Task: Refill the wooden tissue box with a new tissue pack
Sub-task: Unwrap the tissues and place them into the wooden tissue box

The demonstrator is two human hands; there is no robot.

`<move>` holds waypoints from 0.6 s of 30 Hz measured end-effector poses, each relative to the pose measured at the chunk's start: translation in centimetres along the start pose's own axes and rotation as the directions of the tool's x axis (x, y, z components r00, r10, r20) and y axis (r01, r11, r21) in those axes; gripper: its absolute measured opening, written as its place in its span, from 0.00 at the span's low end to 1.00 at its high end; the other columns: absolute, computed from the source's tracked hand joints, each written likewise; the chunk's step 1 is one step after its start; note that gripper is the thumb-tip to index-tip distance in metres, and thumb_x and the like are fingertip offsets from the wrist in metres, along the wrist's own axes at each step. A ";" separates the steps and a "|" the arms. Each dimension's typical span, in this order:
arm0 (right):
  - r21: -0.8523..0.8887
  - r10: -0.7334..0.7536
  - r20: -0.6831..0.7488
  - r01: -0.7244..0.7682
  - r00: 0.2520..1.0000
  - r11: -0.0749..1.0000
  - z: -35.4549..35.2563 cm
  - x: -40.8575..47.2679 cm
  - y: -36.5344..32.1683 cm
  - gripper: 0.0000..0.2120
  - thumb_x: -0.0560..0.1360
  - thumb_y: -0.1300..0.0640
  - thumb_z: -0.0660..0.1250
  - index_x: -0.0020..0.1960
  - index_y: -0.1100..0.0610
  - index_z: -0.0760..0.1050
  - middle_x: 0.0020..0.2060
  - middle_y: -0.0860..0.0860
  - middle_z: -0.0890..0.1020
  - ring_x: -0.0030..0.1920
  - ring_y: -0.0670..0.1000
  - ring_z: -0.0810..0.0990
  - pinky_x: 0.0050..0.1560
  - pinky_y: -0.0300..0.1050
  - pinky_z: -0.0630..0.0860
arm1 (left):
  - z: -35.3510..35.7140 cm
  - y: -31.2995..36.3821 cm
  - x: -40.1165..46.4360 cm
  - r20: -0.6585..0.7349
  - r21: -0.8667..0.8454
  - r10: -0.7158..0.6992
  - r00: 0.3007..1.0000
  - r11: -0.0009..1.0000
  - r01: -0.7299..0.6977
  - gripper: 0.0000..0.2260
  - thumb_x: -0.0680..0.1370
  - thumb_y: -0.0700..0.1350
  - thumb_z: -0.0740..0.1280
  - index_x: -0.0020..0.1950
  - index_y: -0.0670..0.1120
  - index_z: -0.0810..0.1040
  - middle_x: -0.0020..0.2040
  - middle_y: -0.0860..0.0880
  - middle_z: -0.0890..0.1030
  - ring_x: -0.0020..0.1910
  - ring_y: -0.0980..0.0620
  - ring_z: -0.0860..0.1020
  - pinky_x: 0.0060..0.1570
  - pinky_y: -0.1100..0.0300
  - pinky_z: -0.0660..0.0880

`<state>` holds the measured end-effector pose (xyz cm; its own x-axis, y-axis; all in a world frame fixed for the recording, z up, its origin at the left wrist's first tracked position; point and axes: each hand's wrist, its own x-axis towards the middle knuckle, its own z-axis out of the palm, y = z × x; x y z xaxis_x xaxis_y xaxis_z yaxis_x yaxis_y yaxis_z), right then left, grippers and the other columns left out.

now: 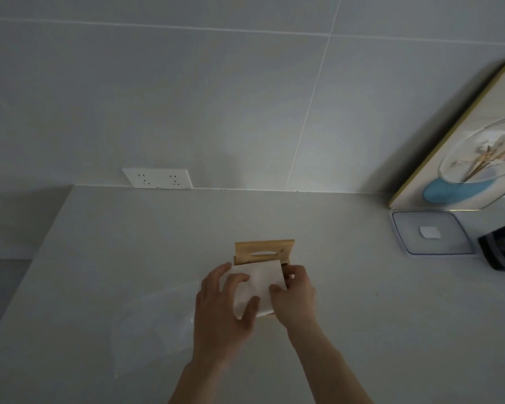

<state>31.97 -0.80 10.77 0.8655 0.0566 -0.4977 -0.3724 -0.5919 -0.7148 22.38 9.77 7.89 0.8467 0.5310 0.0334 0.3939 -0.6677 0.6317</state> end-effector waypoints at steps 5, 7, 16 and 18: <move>-0.044 -0.163 -0.150 0.158 0.975 0.986 0.8 -1.2 0.4 0.17 0.75 0.69 0.62 0.60 0.55 0.68 0.40 0.49 0.77 0.41 0.56 0.77 0.42 0.47 0.74 | 0.7 -0.4 -0.5 0.099 0.170 0.127 0.987 0.975 -0.143 0.20 0.70 0.59 0.71 0.60 0.55 0.79 0.68 0.53 0.78 0.71 0.46 0.73 0.69 0.46 0.70; -0.051 -0.190 -0.180 0.183 0.965 0.982 1.0 -1.3 0.5 0.17 0.75 0.70 0.61 0.60 0.55 0.67 0.38 0.46 0.75 0.40 0.56 0.77 0.41 0.49 0.76 | 0.8 -0.4 -0.3 0.091 0.216 0.137 0.986 0.964 -0.154 0.19 0.70 0.57 0.71 0.60 0.55 0.79 0.67 0.54 0.79 0.70 0.45 0.73 0.69 0.47 0.67; -0.099 -0.272 -0.190 0.257 0.943 0.961 1.8 -1.9 0.8 0.20 0.73 0.69 0.60 0.62 0.55 0.66 0.49 0.51 0.77 0.41 0.53 0.77 0.37 0.47 0.71 | 1.5 -0.1 0.6 0.041 0.275 0.244 0.969 0.929 -0.246 0.13 0.70 0.45 0.72 0.55 0.51 0.82 0.60 0.53 0.83 0.67 0.47 0.74 0.69 0.48 0.65; -0.172 -0.280 -0.132 0.257 0.951 0.951 1.9 -2.0 0.9 0.19 0.74 0.66 0.61 0.63 0.56 0.65 0.52 0.54 0.79 0.46 0.57 0.80 0.39 0.47 0.69 | 1.7 -0.2 0.6 0.052 0.293 0.248 0.967 0.922 -0.253 0.10 0.73 0.47 0.68 0.53 0.53 0.82 0.60 0.55 0.83 0.67 0.46 0.74 0.71 0.46 0.65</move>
<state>29.23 0.07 10.20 0.9715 0.1136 -0.2079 -0.0744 -0.6869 -0.7229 23.39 9.34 6.45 0.9356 0.3204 0.1486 0.2540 -0.9027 0.3473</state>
